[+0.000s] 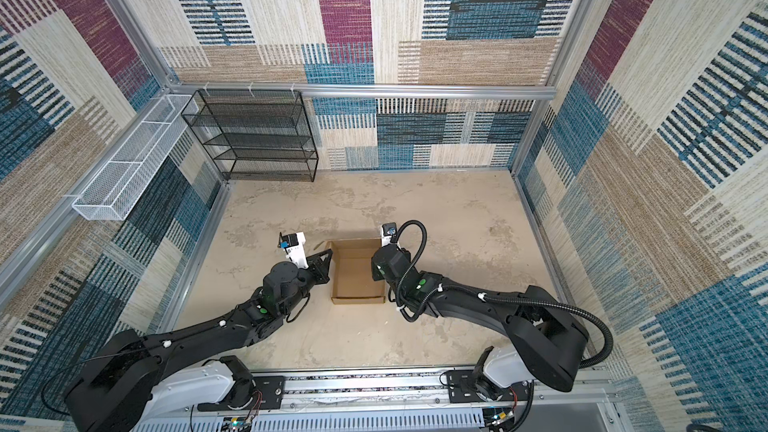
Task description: Fold the paper box
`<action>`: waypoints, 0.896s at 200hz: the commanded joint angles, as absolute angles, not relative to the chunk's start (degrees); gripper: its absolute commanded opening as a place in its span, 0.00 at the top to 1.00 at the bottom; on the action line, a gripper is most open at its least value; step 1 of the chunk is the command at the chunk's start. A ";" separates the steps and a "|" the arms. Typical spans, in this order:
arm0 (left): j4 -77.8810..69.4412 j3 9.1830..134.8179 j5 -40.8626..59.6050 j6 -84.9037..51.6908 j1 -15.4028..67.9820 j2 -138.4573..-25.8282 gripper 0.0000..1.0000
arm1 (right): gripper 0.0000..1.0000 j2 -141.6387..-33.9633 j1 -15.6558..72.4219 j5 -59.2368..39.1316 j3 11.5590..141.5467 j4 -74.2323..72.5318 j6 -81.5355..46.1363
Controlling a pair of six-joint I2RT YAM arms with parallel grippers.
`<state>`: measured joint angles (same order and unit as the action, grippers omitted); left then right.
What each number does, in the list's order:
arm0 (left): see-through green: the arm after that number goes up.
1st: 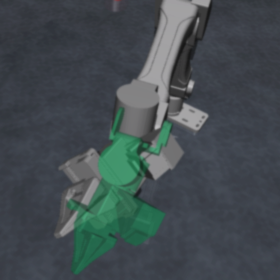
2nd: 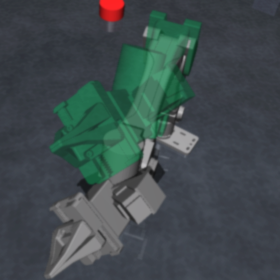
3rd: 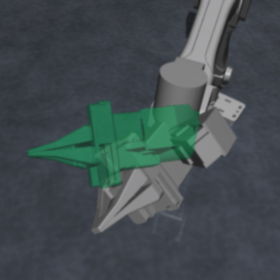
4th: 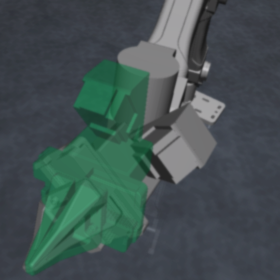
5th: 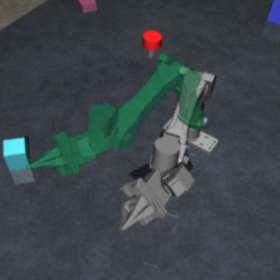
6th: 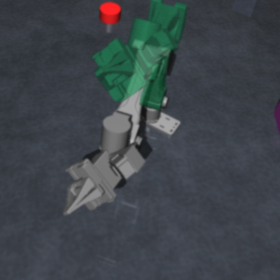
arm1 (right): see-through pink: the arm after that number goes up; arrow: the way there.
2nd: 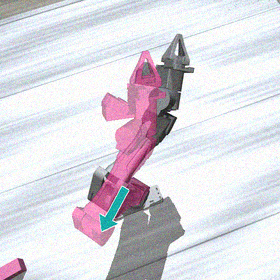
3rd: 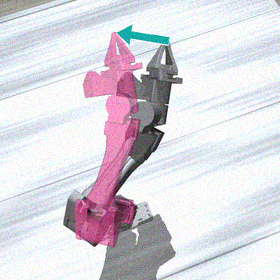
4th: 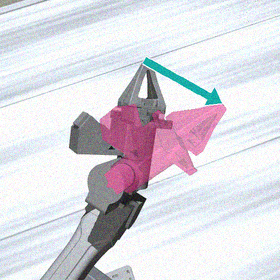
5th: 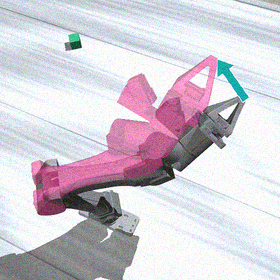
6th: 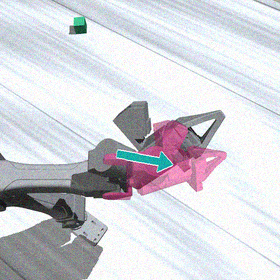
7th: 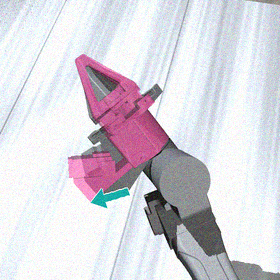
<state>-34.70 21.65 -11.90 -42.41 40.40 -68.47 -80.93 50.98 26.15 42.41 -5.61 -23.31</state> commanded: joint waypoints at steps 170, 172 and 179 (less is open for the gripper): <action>-24.61 18.12 -9.99 -41.63 42.09 -65.34 1.00 | 0.48 -70.65 51.42 19.14 34.37 -10.28 -23.92; -24.61 18.15 -9.95 -41.59 42.10 -65.31 1.00 | 0.47 -70.38 51.42 19.05 34.26 -10.28 -23.91; -24.63 18.11 -10.11 -41.47 42.18 -65.22 1.00 | 0.46 -69.55 51.37 18.70 33.78 -10.24 -23.74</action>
<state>-31.75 18.63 -11.07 -42.17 41.93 -65.17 -71.70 51.37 20.82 35.00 -8.08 -23.94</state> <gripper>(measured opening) 0.065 0.524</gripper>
